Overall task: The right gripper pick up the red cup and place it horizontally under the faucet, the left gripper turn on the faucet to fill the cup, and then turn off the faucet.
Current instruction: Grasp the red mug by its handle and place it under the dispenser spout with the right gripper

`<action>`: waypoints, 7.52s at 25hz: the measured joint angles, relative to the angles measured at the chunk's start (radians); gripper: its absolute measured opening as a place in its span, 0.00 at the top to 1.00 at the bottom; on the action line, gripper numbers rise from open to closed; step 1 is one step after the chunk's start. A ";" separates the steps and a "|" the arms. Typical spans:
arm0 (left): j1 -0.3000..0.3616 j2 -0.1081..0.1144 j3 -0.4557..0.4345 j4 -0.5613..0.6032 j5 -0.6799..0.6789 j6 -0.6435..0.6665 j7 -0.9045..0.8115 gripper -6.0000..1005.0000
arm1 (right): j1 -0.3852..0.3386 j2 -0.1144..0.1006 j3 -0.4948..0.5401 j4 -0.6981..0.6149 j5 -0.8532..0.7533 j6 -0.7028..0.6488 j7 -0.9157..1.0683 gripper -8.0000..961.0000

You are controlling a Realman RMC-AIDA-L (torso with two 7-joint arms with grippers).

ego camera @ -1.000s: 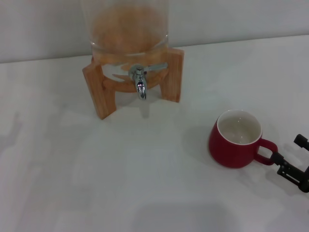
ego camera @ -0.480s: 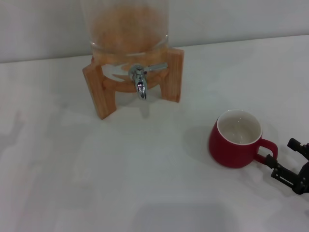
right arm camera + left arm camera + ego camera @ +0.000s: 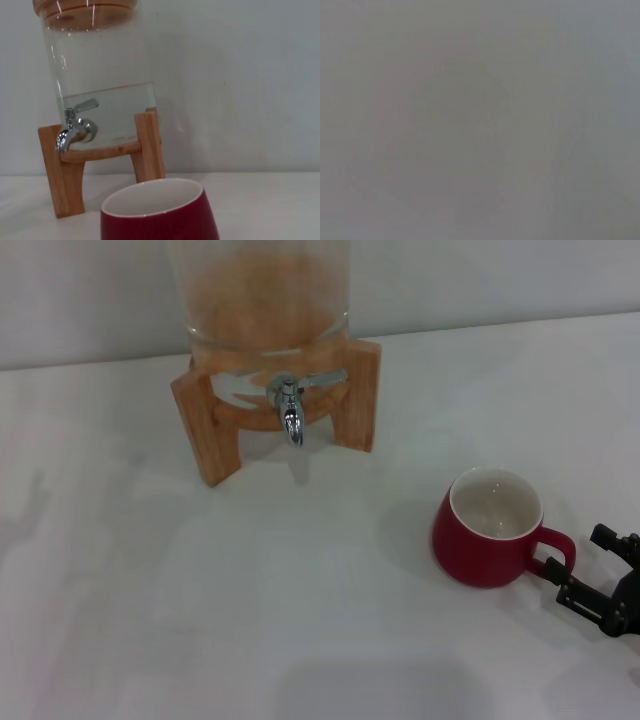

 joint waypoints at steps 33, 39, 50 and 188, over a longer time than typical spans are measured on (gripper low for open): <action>0.004 -0.001 0.005 -0.005 0.001 0.005 0.000 0.12 | 0.016 -0.001 0.066 -0.035 0.015 0.063 -0.041 0.11; 0.006 -0.002 0.006 -0.006 0.000 0.005 -0.002 0.12 | 0.015 0.000 0.078 -0.039 0.017 0.068 -0.044 0.11; 0.006 -0.002 0.006 -0.006 0.001 0.005 -0.003 0.12 | 0.015 0.001 0.105 -0.039 0.027 0.075 -0.053 0.11; -0.108 0.005 -0.049 -0.064 0.010 -0.081 -0.006 0.13 | 0.206 0.007 -0.133 -0.365 0.014 0.377 0.061 0.83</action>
